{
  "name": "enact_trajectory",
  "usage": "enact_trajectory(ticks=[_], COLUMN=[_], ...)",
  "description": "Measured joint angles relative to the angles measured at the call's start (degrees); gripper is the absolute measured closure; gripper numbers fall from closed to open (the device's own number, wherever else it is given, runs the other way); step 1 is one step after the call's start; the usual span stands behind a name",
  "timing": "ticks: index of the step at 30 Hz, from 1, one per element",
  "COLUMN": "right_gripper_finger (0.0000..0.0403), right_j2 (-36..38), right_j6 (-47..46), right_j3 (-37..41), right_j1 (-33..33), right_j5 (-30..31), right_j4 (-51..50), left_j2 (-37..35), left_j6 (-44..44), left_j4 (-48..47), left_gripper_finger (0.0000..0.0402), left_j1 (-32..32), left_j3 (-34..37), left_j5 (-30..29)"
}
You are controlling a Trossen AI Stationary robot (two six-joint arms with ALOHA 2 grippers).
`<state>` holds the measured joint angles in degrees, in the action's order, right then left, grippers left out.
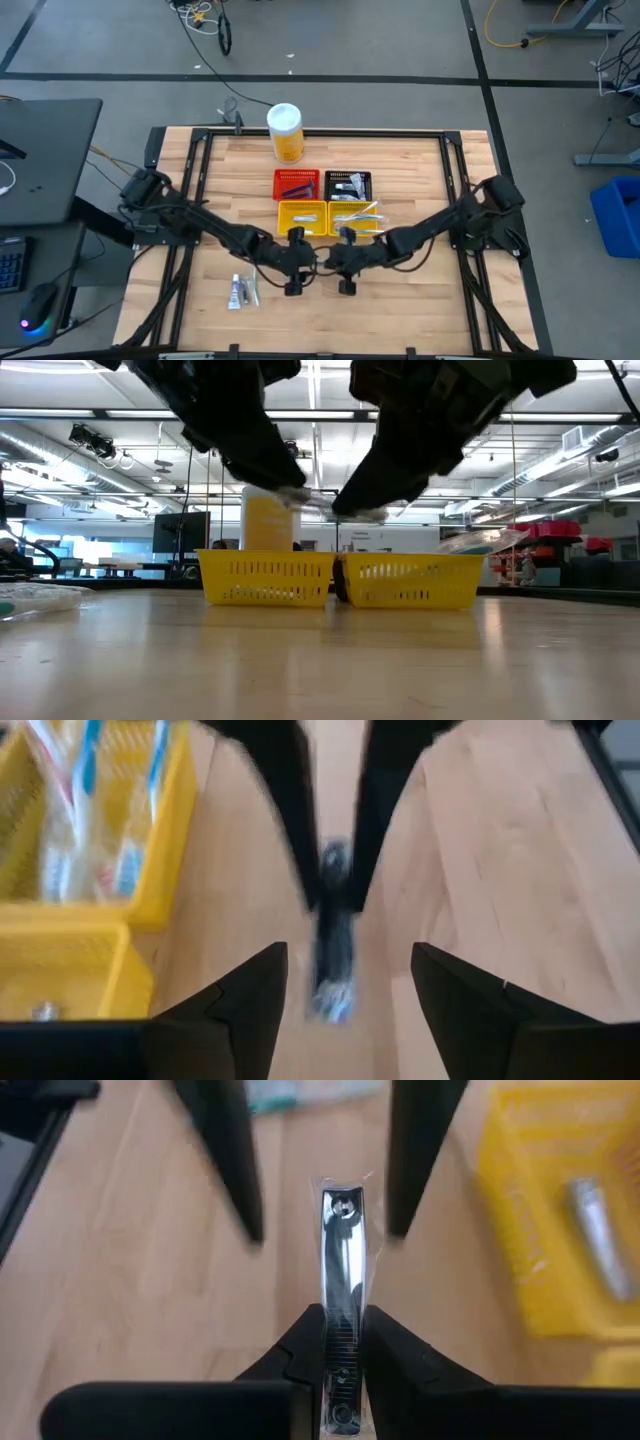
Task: Pick & Place Travel size toiletries
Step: Put the silver nail cutter into the left yellow bin
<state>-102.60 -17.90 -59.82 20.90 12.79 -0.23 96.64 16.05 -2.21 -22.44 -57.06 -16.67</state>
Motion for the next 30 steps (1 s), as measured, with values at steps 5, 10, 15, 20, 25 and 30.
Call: enact_trajectory(ticks=[5, 10, 15, 20, 25, 30], right_gripper_finger=[0.0351, 0.0351, 0.0351, 0.035, 0.035, 0.035], right_j2=[2.8, 3.4, 3.4, 3.4, 3.4, 3.4], right_j6=[3.0, 4.5, 5.1, 6.0, 6.1, 7.5], right_j3=[0.0, 0.0, 0.0, 0.0, 0.0, 0.0], right_j1=[-1.7, -3.6, -5.2, -6.0, -6.5, -6.7], right_j5=[-1.5, -4.4, -5.1, -6.0, -6.9, -7.0], right_j4=[0.9, 0.4, 0.1, 0.4, 0.5, 0.0], left_j2=[0.1, 0.1, 0.1, 0.1, 0.1, 0.1], left_j6=[-2.8, -6.3, -7.8, -4.2, -3.5, -5.6], left_j4=[0.7, 4.1, 4.3, 0.4, -1.2, -1.1], left_gripper_finger=[0.0175, 0.0175, 0.0184, 0.0223, 0.0261, 0.0302], left_j1=[1.0, 1.5, 2.1, 3.4, 4.4, 4.5], left_j3=[-0.2, -0.2, -0.2, -0.2, -0.2, -0.2], left_j5=[-0.5, -2.9, -3.0, -1.5, -1.5, -1.6])
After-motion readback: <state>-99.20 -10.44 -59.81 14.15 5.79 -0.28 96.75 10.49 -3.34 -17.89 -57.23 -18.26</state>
